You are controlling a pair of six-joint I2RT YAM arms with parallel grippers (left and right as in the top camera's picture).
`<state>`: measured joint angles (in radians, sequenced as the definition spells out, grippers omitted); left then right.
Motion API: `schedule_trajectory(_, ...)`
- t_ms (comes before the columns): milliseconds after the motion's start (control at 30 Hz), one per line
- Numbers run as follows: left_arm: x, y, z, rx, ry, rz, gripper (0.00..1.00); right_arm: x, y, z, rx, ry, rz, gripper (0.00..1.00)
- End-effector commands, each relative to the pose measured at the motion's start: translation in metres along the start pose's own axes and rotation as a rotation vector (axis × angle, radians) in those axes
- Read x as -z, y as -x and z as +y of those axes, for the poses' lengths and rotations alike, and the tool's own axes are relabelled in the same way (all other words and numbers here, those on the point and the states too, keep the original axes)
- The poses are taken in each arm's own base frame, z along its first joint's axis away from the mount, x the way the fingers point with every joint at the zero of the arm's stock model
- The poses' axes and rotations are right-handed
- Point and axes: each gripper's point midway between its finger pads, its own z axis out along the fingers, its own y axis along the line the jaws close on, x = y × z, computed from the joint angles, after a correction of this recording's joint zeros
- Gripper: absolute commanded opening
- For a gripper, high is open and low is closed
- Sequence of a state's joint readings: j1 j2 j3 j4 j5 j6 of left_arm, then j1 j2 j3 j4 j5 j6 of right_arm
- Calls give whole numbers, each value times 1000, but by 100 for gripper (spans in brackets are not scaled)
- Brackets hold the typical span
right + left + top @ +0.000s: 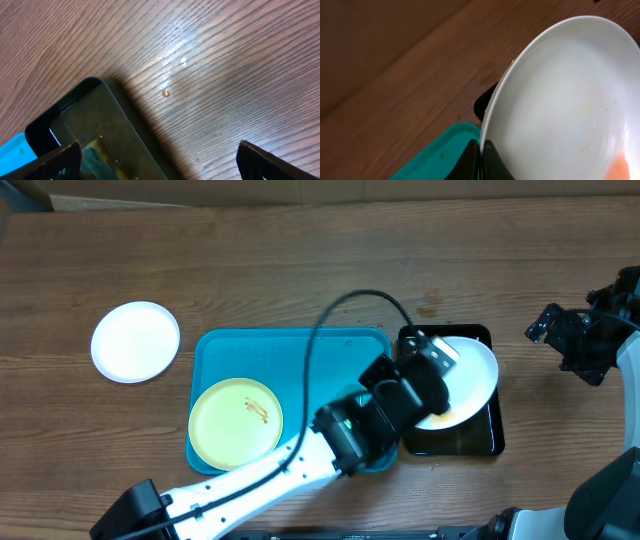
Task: Clean dirty plates on tray and stack at the side
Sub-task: 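Swing the white plate with the left gripper over the black tray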
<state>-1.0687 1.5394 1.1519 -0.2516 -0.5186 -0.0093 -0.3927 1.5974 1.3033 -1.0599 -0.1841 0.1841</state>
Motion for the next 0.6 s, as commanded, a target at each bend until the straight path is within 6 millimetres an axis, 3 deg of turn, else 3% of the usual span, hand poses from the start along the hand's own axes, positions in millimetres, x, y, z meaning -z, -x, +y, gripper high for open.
schedule_trajectory(0, 11, 18, 2, -124, 106, -53, 4, 3, 5, 2, -2, 12, -15, 100)
schedule_trajectory(333, 42, 44, -25, -356, 196, -156, 4, 3, 5, 2, -2, 12, -15, 100)
schedule_trajectory(567, 47, 56, -31, -443, 203, -198, 4, 3, 5, 2, -2, 12, -15, 100)
